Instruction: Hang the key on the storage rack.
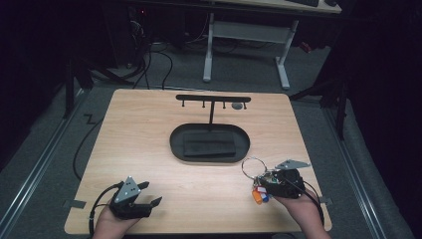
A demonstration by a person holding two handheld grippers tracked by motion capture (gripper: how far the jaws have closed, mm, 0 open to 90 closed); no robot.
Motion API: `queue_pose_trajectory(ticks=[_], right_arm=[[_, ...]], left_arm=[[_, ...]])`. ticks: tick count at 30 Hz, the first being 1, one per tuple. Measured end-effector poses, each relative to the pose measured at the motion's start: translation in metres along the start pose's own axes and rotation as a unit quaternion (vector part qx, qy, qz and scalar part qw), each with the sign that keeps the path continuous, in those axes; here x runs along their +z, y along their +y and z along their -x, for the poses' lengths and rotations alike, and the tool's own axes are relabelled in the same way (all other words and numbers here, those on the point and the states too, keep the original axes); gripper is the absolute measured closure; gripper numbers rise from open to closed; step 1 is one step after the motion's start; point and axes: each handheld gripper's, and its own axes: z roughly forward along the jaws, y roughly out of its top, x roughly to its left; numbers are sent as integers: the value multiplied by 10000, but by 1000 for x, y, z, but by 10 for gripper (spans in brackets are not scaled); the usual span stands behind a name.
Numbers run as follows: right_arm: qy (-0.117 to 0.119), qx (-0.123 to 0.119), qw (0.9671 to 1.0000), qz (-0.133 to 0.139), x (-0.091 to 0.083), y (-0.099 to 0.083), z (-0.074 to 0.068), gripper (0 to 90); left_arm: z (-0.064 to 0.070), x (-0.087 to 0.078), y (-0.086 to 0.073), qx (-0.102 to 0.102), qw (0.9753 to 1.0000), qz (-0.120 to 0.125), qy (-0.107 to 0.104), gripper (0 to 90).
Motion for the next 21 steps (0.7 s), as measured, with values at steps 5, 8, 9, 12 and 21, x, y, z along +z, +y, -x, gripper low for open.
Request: queue_pose_trajectory(ticks=[5, 8, 9, 12, 21], right_arm=[[40, -159, 9987, -480, 1, 7, -3, 412], [31, -225, 9970, -742, 0, 13, -5, 421], [41, -219, 9963, -835, 1, 15, -5, 421], [164, -203, 9943, -1034, 1, 22, -9, 422], [104, -692, 9854, -1550, 11, 48, -23, 455]], left_arm=[[2, 0, -2, 48, 10000, -45, -40, 292], [2, 0, -4, 113, 9999, -67, -37, 292], [3, 0, -4, 120, 9999, -69, -39, 292], [3, -1, -4, 97, 9999, -54, -27, 292], [11, -2, -3, 203, 9998, -17, -22, 290]])
